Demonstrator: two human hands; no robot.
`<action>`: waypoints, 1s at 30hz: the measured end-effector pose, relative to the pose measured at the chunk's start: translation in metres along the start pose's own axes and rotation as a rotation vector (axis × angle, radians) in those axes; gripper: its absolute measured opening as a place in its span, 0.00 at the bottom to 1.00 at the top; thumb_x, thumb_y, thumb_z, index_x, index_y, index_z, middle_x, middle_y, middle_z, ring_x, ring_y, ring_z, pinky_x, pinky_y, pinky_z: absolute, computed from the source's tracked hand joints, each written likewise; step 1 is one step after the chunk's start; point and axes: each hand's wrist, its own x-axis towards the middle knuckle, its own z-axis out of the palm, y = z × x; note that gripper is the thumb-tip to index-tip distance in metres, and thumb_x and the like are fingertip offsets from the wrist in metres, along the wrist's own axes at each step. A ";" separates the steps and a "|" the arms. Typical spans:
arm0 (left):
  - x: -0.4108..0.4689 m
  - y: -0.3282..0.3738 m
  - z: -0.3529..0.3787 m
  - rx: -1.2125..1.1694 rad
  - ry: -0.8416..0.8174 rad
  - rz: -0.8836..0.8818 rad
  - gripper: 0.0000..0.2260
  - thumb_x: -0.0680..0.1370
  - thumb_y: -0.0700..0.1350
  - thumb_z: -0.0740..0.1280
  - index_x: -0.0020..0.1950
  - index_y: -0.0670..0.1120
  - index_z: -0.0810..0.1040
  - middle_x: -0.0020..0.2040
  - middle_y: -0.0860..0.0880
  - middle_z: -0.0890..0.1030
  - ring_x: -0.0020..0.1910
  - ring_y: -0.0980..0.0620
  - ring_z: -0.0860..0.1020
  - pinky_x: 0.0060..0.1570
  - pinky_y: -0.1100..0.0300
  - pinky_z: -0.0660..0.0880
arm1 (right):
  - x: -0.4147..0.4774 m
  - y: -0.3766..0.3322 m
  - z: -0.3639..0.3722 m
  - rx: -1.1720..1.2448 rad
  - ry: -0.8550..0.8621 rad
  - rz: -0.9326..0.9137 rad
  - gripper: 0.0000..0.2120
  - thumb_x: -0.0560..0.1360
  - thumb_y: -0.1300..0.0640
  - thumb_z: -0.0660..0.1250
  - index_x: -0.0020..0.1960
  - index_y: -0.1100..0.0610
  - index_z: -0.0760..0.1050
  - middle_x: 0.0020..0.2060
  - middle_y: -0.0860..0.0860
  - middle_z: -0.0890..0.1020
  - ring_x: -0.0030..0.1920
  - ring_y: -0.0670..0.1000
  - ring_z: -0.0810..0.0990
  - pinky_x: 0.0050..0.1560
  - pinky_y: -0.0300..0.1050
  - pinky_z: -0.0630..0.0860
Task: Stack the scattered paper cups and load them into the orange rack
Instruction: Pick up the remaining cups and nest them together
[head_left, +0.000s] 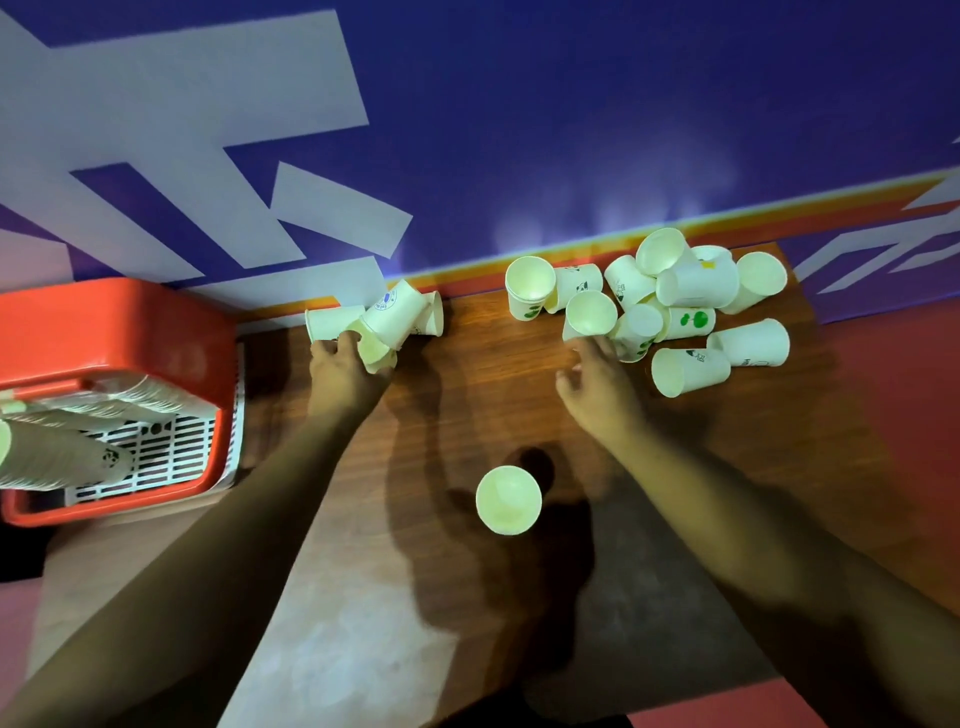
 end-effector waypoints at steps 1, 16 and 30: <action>0.006 0.000 0.002 0.026 -0.037 -0.034 0.28 0.77 0.51 0.72 0.72 0.43 0.68 0.68 0.37 0.67 0.65 0.35 0.71 0.67 0.46 0.70 | 0.008 -0.002 -0.002 -0.039 0.022 -0.003 0.21 0.76 0.58 0.66 0.67 0.60 0.71 0.66 0.57 0.70 0.60 0.57 0.77 0.58 0.52 0.75; 0.001 -0.039 0.008 0.063 0.031 0.204 0.10 0.74 0.44 0.75 0.48 0.37 0.82 0.47 0.38 0.78 0.46 0.39 0.78 0.44 0.53 0.72 | 0.021 0.008 0.011 -0.077 0.039 0.087 0.11 0.77 0.60 0.66 0.57 0.64 0.78 0.55 0.60 0.79 0.56 0.60 0.77 0.55 0.50 0.74; -0.084 -0.037 -0.019 -0.657 -0.121 0.099 0.09 0.76 0.43 0.74 0.42 0.39 0.78 0.44 0.54 0.84 0.44 0.60 0.80 0.45 0.61 0.74 | -0.124 -0.058 -0.032 0.425 -0.009 -0.030 0.08 0.68 0.59 0.76 0.36 0.52 0.79 0.64 0.44 0.75 0.62 0.35 0.73 0.54 0.25 0.67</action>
